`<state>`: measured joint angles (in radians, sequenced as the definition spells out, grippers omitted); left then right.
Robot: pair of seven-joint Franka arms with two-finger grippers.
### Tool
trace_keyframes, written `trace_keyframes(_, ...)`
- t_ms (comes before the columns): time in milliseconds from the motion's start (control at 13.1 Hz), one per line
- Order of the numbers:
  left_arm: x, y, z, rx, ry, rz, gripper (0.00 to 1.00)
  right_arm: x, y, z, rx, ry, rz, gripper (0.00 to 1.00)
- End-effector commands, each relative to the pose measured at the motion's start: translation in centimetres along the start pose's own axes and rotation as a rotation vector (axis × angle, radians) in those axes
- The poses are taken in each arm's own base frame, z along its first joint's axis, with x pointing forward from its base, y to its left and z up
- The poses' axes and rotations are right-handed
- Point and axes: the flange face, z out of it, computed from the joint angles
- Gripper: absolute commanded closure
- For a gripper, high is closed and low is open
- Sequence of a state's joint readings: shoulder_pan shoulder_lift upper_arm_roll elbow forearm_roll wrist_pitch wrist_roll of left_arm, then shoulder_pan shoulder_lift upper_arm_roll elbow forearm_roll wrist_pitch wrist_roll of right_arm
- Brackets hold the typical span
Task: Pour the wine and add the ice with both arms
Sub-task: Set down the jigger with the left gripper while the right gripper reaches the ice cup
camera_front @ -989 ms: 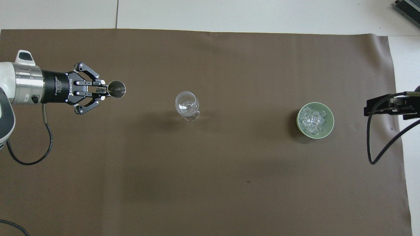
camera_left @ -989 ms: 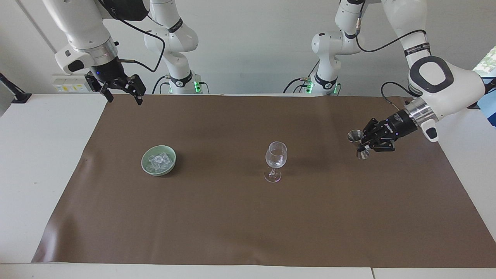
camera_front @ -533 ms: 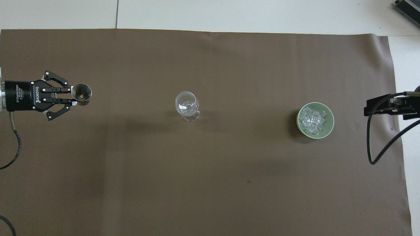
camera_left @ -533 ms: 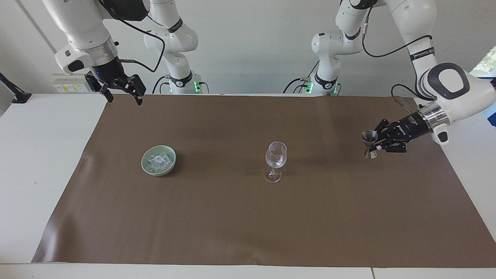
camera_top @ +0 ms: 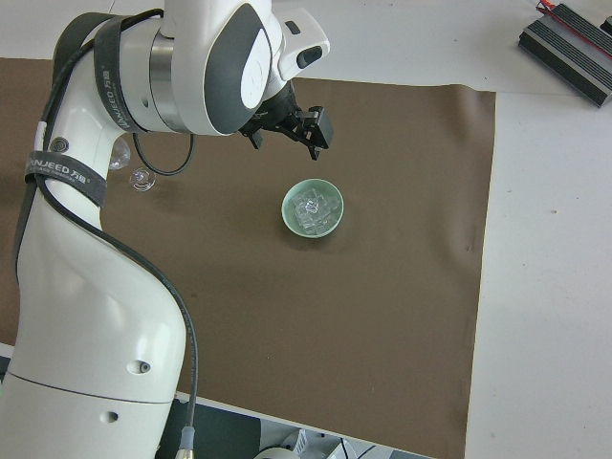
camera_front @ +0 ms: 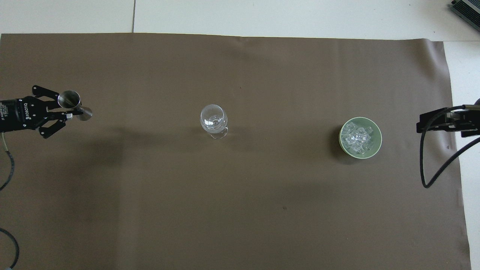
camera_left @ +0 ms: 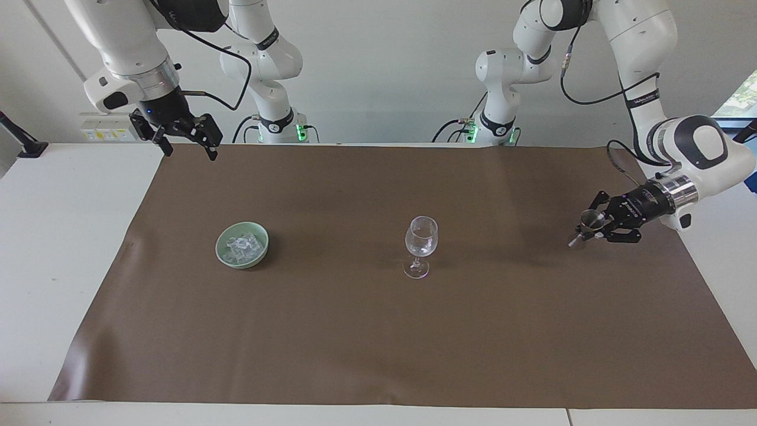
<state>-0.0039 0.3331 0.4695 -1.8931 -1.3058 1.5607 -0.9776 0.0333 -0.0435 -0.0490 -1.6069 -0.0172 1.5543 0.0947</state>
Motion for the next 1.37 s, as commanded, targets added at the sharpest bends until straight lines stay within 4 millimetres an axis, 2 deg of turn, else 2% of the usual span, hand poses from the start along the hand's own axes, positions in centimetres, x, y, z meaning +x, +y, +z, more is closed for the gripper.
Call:
trace_keyframes(0,3.2,0.7,-1.6,-0.034,-0.071,-0.053,1.00,-0.1,-0.6,-0.5,0.044,0.033,-0.037,0.00)
trace_keyframes(76,4.3,0.9,-2.2,-0.051,-0.077,-0.069,1.00,0.1,-0.9,-0.3,0.052,0.051,-0.037,0.00)
trace_keyframes(152,6.1,1.0,-3.5,-0.086,-0.102,-0.101,1.00,0.5,-1.0,-0.1,0.062,0.081,-0.036,0.00)
trace_keyframes(228,6.8,1.2,-3.6,-0.105,-0.146,-0.114,1.00,0.7,-1.3,0.4,0.073,0.085,-0.036,0.00)
trace_keyframes(381,7.5,1.3,-4.0,-0.133,-0.183,-0.124,1.00,1.0,-2.2,1.8,0.087,0.065,-0.043,0.00)
trace_keyframes(457,8.3,1.3,-4.9,-0.153,-0.186,-0.102,1.00,1.1,-2.7,2.5,0.087,0.063,-0.054,0.00)
trace_keyframes(761,8.9,1.2,-4.4,-0.155,-0.177,-0.004,1.00,1.3,-3.6,6.0,0.084,0.057,-0.110,0.00)
trace_keyframes(913,9.3,1.3,-3.6,-0.145,-0.158,0.048,1.00,1.3,-3.8,8.5,0.079,0.037,-0.131,0.00)
trace_keyframes(1294,10.4,1.1,-2.5,-0.107,-0.075,0.102,1.00,2.1,-4.1,16.4,0.069,0.046,-0.260,0.00)
